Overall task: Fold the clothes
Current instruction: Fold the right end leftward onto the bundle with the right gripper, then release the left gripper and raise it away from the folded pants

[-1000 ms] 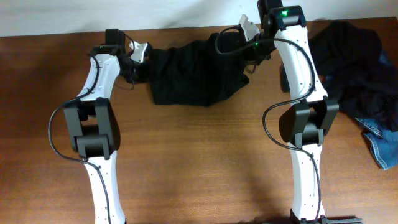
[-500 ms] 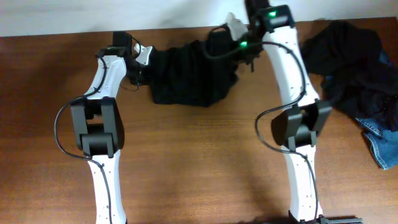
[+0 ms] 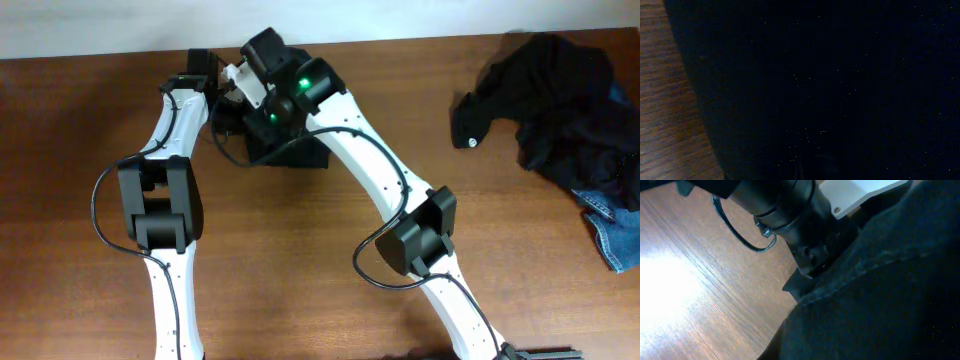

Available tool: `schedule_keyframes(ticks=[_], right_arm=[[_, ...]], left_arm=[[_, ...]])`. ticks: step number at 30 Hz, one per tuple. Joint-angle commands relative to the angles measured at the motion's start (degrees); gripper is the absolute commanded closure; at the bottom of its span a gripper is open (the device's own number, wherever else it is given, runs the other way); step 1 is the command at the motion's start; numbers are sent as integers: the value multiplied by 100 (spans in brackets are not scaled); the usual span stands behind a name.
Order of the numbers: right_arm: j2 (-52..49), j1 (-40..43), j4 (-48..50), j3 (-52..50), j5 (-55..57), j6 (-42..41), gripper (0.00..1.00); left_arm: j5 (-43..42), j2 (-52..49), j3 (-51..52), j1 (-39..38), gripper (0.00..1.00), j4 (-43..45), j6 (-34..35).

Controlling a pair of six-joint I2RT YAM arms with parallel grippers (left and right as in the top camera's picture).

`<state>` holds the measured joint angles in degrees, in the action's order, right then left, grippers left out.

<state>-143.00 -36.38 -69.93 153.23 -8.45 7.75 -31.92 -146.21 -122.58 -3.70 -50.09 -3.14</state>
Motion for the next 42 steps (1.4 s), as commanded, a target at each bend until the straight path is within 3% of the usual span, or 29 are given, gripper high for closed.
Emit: schedule_keyframes(ticks=[1,9,15,24,28,32,42], right_arm=[[-151,-24,149,-37,-118,35,96],[-212,210,361,-179,-103,-83,94],[-278,376,472,-448,-184,-116,96],[-291,422,634,-485,-251,-118,96],[-382,424,717,-485,-363,-229,96],[-463,426,730,-483,-507,-249,96],[-463,426,833,-483,-511,-376,96]], left_arm=[[170,-485,94,-184,99,-61,55],[68,-485,94,-181,100,-116,55],[-470,-398,92,-138,99,-160,9],[-494,527,92,-140,99,-197,-166],[-361,1102,92,-138,100,-264,-341],[393,1790,92,-105,99,-332,-341],[533,2087,94,177,100,-494,-341]])
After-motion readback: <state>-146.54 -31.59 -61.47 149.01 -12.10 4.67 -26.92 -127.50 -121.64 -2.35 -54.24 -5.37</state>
